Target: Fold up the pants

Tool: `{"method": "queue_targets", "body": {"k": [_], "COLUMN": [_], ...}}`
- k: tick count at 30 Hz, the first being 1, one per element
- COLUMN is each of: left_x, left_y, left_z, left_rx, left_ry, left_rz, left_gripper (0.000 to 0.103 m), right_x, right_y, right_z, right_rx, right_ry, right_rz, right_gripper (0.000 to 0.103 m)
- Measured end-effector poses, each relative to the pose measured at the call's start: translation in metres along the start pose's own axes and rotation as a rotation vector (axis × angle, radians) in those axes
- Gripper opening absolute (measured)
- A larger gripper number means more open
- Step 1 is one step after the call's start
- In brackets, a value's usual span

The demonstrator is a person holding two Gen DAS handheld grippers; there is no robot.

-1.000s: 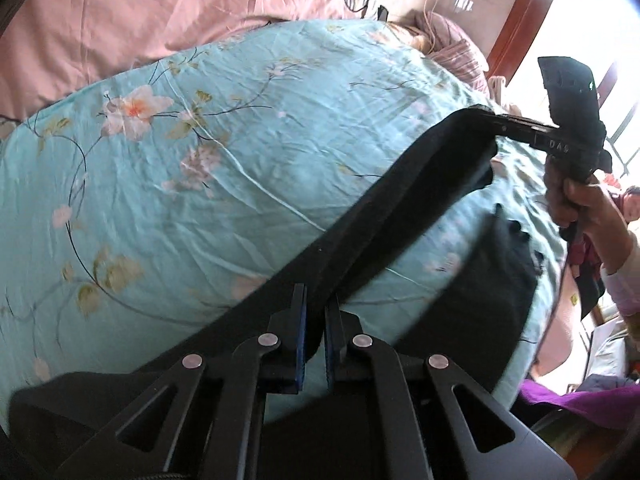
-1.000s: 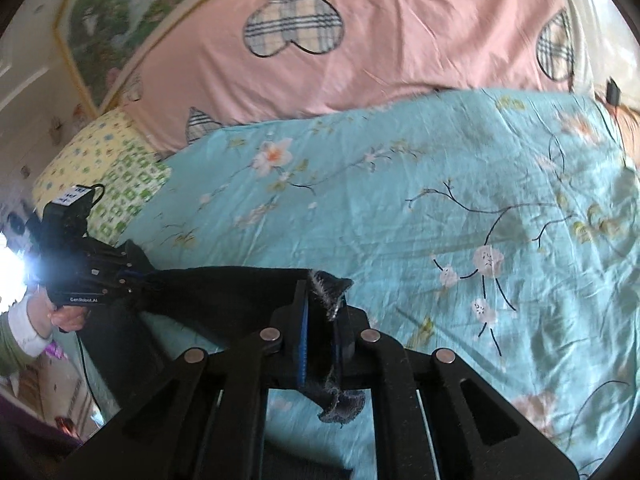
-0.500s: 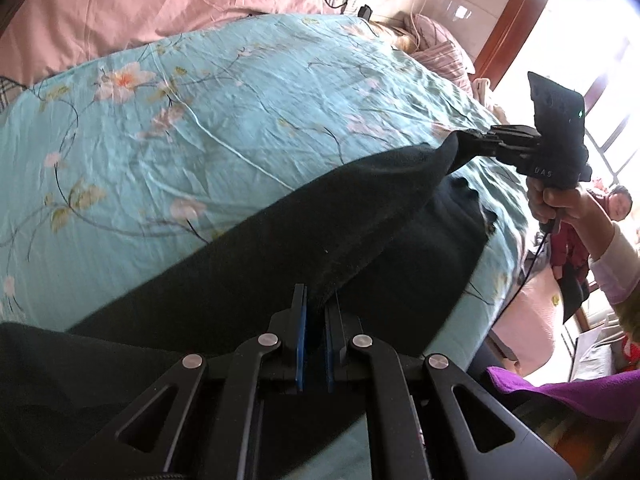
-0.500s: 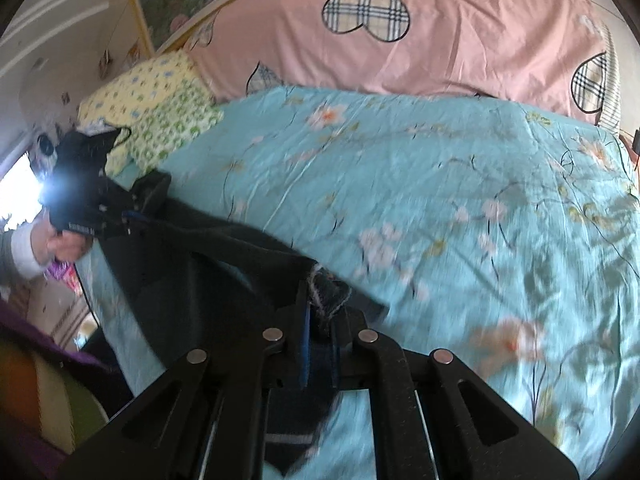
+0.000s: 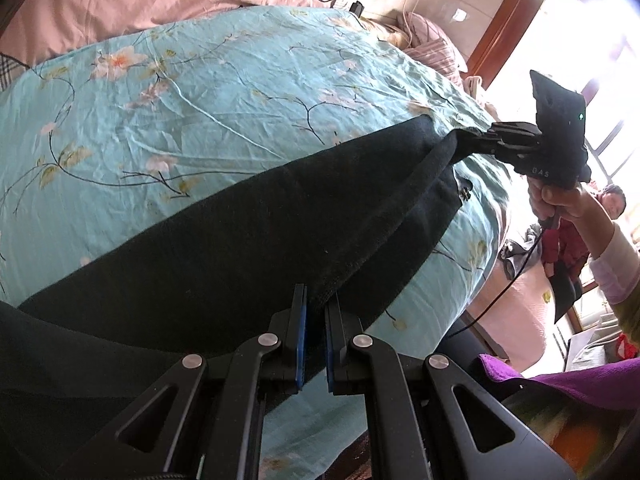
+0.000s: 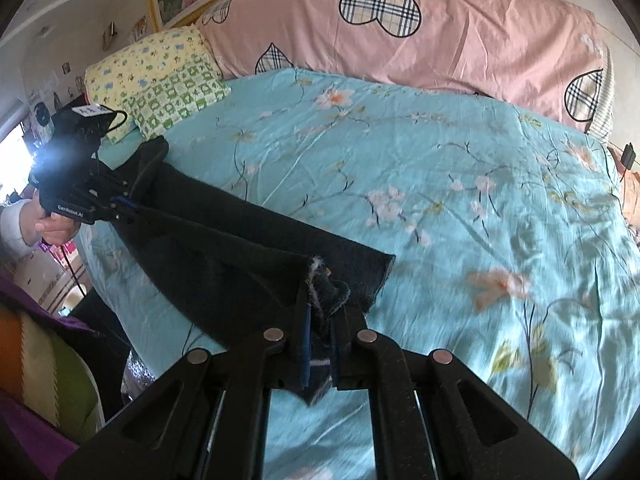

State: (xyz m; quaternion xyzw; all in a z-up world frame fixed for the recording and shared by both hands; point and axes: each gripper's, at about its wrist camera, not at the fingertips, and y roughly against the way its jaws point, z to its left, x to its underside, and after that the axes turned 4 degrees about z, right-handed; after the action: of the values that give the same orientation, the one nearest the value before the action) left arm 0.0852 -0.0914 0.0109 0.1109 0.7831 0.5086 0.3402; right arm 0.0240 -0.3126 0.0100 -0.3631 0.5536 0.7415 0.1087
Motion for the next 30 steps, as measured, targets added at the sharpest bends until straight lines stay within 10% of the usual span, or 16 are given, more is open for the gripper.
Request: {"method": "queue_targets", "body": {"k": [17, 22, 30], "left_x": [0.020, 0.024, 0.044], "left_y": [-0.037, -0.030, -0.008], "left_z": [0.004, 0.003, 0.013], "left_rx": [0.028, 0.058, 0.052], "left_ry": [0.053, 0.068, 0.121], "left_rz": [0.044, 0.031, -0.016], "left_gripper": [0.013, 0.036, 0.037], "right_x": [0.029, 0.029, 0.015], "right_y": [-0.019, -0.010, 0.023], "right_z": [0.002, 0.010, 0.037], "right_rx": [0.024, 0.064, 0.055], "right_ry": [-0.042, -0.071, -0.092], "right_rz": [0.123, 0.133, 0.032], "right_gripper": [0.008, 0.033, 0.040]}}
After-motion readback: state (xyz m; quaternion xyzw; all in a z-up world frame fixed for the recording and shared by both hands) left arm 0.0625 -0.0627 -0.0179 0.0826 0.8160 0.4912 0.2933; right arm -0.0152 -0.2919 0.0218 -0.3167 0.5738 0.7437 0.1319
